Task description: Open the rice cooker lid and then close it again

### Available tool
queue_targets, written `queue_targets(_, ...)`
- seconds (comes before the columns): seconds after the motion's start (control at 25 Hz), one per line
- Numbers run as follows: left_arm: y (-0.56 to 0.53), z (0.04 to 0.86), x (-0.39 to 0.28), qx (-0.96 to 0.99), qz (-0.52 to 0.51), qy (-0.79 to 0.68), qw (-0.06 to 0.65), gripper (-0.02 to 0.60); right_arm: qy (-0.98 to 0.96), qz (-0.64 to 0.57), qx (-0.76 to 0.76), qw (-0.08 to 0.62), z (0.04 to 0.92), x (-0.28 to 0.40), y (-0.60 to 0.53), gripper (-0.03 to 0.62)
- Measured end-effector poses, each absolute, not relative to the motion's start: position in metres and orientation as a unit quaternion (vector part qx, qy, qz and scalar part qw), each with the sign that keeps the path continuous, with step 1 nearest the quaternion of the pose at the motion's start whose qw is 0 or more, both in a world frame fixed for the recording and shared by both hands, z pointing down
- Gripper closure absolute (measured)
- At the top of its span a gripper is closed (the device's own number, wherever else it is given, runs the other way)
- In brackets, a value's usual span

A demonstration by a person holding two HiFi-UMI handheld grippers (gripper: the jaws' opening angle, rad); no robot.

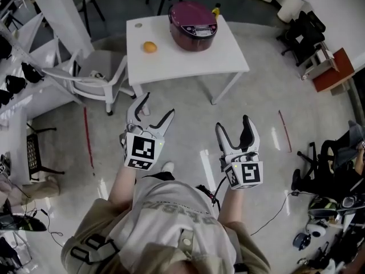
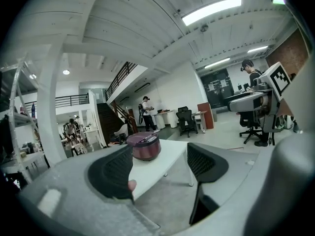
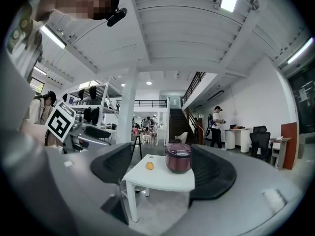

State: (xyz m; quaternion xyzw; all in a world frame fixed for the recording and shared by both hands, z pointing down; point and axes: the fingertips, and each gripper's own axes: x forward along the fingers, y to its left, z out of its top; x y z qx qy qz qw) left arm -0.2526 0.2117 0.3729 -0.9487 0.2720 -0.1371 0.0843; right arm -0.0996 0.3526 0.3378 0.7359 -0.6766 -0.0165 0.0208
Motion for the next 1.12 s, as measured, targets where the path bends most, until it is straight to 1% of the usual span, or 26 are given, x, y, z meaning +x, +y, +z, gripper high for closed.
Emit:
queue_targets(0.32, 0.154, 0.376, -0.245, -0.948, -0.134, 0.277, 0.082, 0.221, -0.678, -0.019, 0.734, 0.025, 0.338, -0.089, 0.294, 0.243)
queue_targets(0.84, 0.121, 0.406, -0.205, -0.951, -0.162, 0.255, 0.073, 0.221, -0.682, 0.005, 0.731, 0.038, 0.363, -0.051, 0.247, 0.223)
queue_targets(1.12, 0.095, 0.416, -0.168, -0.944, -0.174, 0.272, 0.069, 0.221, -0.700, 0.014, 0.713, 0.036, 0.376, -0.008, 0.216, 0.220)
